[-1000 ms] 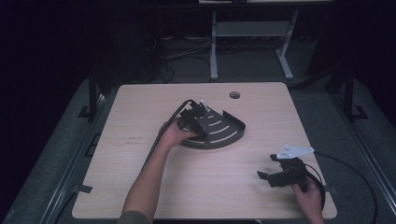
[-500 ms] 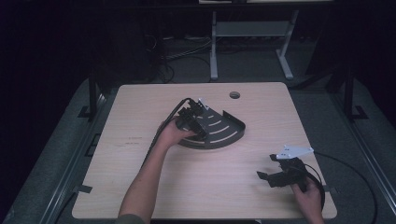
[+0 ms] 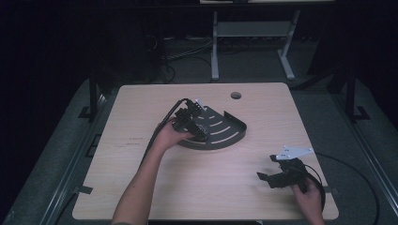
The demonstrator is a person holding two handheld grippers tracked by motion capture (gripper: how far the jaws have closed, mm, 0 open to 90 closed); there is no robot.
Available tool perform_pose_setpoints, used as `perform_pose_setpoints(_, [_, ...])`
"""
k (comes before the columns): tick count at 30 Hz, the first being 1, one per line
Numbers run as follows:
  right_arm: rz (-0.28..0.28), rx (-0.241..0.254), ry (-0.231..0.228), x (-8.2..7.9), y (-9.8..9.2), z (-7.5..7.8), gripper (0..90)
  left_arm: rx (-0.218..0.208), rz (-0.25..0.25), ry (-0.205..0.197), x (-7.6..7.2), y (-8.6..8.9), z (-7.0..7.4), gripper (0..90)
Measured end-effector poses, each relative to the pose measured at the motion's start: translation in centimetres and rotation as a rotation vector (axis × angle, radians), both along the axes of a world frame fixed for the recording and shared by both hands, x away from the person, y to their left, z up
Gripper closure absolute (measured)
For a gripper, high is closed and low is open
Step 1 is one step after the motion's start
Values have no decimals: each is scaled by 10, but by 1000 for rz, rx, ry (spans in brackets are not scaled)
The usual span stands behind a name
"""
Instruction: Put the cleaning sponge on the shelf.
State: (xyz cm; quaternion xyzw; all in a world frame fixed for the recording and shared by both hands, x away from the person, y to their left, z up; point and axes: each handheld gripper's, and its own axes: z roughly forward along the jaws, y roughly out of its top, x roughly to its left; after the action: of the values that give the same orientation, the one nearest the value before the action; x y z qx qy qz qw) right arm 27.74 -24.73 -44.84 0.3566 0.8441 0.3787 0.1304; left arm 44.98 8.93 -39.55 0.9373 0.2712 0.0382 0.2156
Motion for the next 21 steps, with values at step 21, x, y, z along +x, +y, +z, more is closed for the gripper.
perform_pose_setpoints(21, [-11, 4, 0, 0, -3, 1, 139, -9, 8, -9, -22, 15, 8, 224])
